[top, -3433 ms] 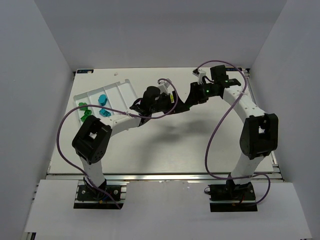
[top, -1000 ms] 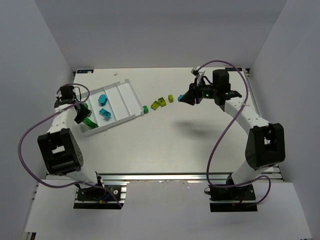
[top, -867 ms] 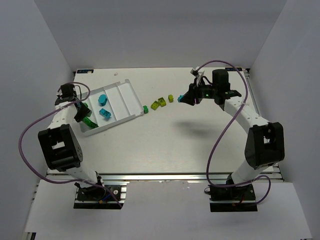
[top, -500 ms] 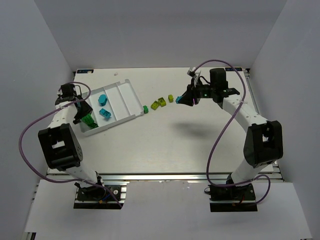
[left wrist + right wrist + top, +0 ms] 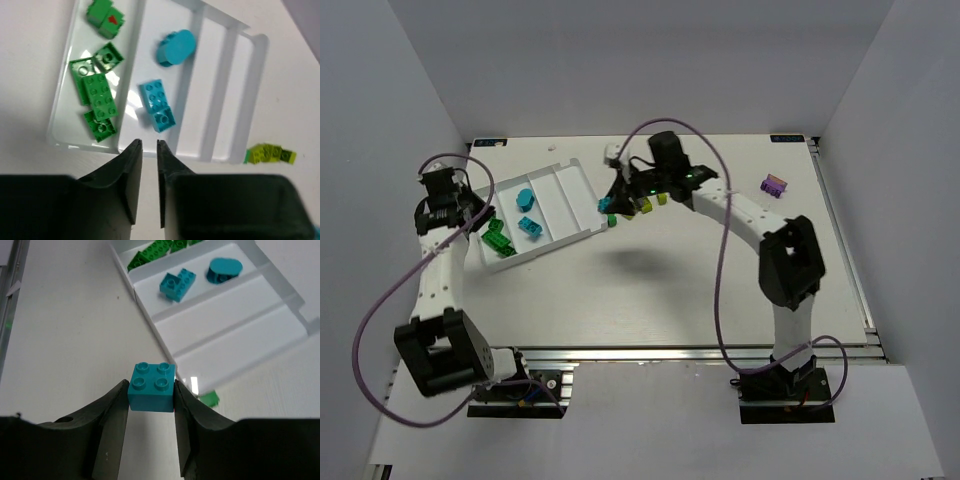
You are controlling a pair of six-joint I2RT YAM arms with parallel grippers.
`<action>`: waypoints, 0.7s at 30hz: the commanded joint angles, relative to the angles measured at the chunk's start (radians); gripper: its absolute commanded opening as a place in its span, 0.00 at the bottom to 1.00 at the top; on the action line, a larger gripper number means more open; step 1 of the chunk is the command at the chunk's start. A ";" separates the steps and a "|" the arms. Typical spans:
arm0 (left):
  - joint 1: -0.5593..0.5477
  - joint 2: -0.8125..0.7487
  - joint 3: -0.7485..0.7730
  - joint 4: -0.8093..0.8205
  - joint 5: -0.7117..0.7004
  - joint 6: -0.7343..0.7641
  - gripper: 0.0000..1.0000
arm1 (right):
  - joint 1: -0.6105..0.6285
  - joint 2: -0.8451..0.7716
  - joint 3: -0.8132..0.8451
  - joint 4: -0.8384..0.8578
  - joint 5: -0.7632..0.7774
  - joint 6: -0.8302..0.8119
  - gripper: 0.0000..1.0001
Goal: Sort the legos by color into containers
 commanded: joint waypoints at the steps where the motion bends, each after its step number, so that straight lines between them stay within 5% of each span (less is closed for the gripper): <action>1: 0.002 -0.177 -0.098 0.054 0.129 -0.079 0.27 | 0.129 0.154 0.218 0.031 0.052 -0.074 0.00; 6: 0.002 -0.320 -0.193 0.007 0.148 -0.116 0.33 | 0.238 0.382 0.493 -0.021 0.186 -0.032 0.00; 14: -0.006 -0.431 -0.290 -0.025 0.151 -0.170 0.46 | 0.349 0.534 0.519 0.290 0.391 0.067 0.00; 21: -0.034 -0.396 -0.230 -0.047 0.129 -0.151 0.47 | 0.378 0.630 0.585 0.368 0.498 0.099 0.00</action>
